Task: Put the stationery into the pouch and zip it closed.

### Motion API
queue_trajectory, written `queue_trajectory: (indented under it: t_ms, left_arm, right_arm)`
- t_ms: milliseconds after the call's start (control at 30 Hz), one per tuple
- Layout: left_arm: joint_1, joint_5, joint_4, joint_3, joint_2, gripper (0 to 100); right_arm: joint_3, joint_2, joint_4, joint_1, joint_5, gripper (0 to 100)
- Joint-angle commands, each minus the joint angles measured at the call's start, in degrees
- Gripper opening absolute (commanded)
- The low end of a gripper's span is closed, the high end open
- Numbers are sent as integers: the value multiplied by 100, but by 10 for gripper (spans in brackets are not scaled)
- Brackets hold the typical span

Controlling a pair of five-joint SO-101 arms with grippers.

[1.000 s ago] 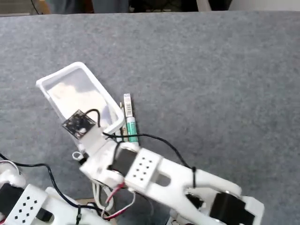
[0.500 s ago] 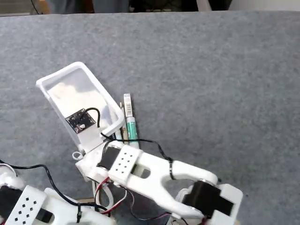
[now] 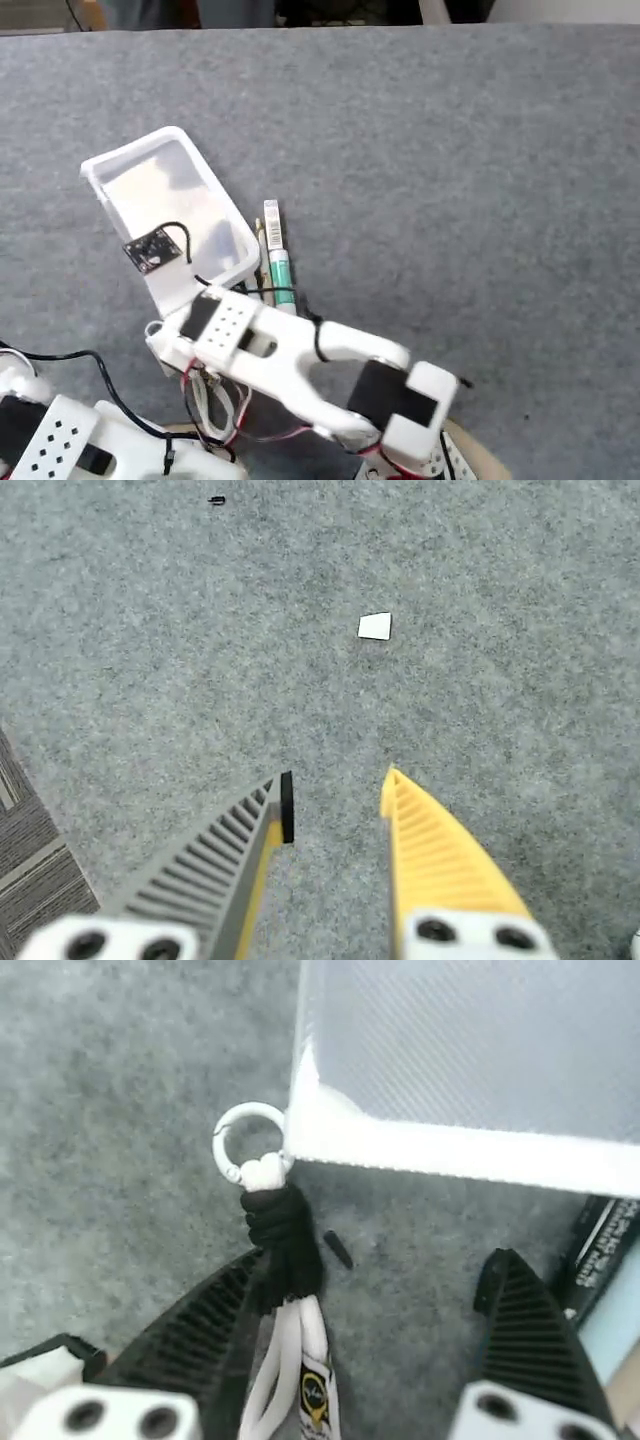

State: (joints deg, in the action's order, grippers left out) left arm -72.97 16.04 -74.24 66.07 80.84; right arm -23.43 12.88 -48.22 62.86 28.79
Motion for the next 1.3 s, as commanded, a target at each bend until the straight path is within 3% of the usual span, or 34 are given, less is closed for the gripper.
queue_trajectory:
  t_ms: [0, 167, 533, 700, 800, 933, 1267]
  left_arm:
    - [-66, 53, 123, -312, 53, 172]
    - [-75, 53, 132, -312, 53, 171]
    - [-75, 53, 149, -312, 53, 173]
    - [-75, 360, 149, -312, 53, 174]
    - [-75, 404, 149, -312, 53, 174]
    - [-84, 404, 158, -312, 53, 171]
    - [-523, 404, 167, -470, 53, 170]
  right_arm:
    - [778, 549, -765, -290, -9, 246]
    - [1877, 1182, -1521, -1152, -448, 47]
    - [2993, 1490, -2769, -2110, -1046, 13]
    - [3046, 971, -3305, -1240, -2787, 15]
    - [2932, 699, -3420, -615, -3393, 15]
    - [2941, 382, -3262, -167, -3481, 15]
    - [2897, -66, -3051, 53, -3534, 15]
